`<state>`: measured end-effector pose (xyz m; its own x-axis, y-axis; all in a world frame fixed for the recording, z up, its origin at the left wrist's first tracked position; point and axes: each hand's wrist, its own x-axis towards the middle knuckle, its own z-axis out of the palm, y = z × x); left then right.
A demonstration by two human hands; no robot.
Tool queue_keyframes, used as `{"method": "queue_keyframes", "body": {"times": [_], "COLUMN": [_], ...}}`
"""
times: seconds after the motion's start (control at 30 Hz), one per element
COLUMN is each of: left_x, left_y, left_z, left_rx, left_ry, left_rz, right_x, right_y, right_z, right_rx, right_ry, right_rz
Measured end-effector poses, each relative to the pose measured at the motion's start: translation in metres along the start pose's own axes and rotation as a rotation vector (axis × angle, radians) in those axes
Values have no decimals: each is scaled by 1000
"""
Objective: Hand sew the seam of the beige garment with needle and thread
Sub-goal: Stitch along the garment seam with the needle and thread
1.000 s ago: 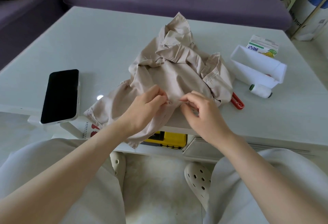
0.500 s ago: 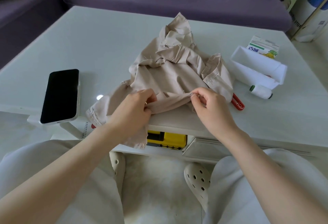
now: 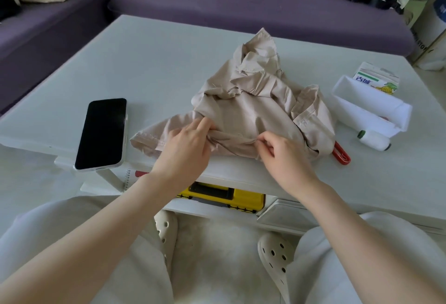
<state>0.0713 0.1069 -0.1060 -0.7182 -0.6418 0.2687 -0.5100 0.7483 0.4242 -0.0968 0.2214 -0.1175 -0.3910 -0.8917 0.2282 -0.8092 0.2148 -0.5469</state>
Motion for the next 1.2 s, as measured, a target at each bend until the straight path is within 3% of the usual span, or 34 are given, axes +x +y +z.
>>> {"method": "queue_keyframes", "body": {"times": [0.1, 0.27, 0.4, 0.53, 0.67, 0.77, 0.83, 0.93, 1.0, 1.13, 1.2], "left_x": [1, 3, 8, 12, 13, 14, 14, 9, 6, 5, 3], "left_y": [-5, -10, -9, 1, 2, 3, -1, -12, -13, 5, 18], "left_z": [4, 7, 1, -11, -22, -29, -28, -16, -9, -10, -4], "left_rx": [42, 122, 78, 56, -211, -330, -161, 268, 367, 142, 15], "left_ry": [-49, -272, -84, 43, 318, 390, 260, -138, -127, 248, 199], "left_rz": [-7, -28, 0, -108, -149, -196, -245, -301, -259, 92, 222], "right_x": [7, 12, 17, 21, 24, 25, 23, 19, 17, 19, 18], "right_y": [3, 12, 22, 27, 28, 27, 25, 22, 20, 17, 14], "right_z": [-1, -3, -3, -7, -8, -5, -4, 1, 3, 6, 6], "right_rx": [-40, -159, -162, -231, -281, -279, -301, -367, -382, -346, -288], "right_ry": [-55, -132, -170, -199, -242, -248, -193, -90, -69, -128, -134], "right_rz": [1, 2, 26, 23, 23, 48, 22, -34, -23, 32, 70]}}
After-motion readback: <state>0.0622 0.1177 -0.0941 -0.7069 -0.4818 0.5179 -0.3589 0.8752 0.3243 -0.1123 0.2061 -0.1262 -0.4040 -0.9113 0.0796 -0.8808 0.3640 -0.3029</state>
